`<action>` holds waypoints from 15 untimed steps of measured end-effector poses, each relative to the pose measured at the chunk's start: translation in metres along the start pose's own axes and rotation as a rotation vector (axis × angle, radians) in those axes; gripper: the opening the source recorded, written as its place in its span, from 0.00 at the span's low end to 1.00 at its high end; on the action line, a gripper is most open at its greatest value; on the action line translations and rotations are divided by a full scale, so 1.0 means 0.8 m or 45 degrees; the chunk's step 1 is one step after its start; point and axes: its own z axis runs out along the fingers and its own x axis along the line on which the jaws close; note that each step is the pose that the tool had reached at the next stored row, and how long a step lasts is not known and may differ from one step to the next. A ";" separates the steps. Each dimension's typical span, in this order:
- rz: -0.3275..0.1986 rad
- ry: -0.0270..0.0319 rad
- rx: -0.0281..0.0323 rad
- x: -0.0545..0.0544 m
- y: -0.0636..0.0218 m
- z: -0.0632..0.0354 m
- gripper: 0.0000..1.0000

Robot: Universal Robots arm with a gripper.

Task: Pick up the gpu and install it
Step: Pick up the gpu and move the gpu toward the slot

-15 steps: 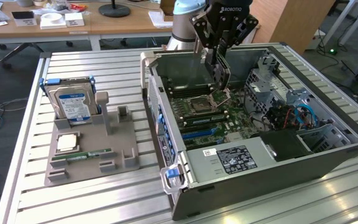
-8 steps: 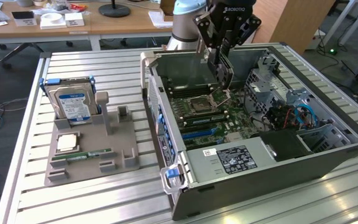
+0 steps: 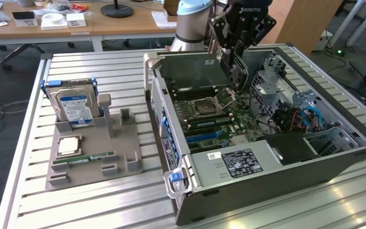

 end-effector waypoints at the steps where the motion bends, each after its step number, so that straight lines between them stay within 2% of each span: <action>1: 0.000 0.0000 0.0000 -0.003 0.000 0.000 0.26; 15: 0.000 -0.0001 -0.0001 -0.043 0.001 0.001 0.26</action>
